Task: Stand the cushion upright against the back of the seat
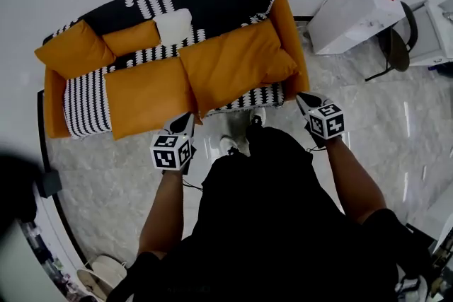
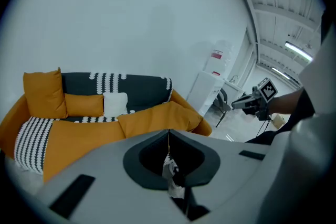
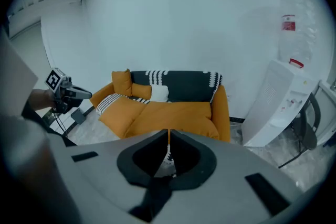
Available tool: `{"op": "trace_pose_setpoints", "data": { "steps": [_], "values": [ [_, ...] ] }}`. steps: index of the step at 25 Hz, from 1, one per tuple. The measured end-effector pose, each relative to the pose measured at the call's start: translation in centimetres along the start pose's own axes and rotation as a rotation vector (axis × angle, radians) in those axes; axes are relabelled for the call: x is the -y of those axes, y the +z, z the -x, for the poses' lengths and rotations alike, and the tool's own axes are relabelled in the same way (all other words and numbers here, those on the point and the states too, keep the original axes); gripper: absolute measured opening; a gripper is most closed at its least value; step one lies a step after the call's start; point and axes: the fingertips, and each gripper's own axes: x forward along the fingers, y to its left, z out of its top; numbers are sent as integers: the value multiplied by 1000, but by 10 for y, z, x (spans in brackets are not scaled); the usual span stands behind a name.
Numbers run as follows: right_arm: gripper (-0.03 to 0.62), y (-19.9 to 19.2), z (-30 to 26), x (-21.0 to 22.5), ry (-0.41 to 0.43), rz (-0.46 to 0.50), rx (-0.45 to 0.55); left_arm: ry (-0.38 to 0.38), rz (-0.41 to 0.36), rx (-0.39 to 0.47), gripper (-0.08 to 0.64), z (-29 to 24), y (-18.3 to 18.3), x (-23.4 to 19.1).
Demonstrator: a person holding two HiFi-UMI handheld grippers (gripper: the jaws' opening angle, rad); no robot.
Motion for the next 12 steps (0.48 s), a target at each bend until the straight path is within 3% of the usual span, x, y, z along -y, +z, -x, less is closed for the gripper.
{"op": "trace_pose_setpoints", "data": {
  "steps": [9, 12],
  "values": [
    [38, -24, -66, 79, -82, 83, -163, 31, 32, -189, 18, -70, -59, -30],
    [40, -38, -96, 108, -99, 98, -249, 37, 41, -290, 19, -93, -90, -39]
  ]
}}
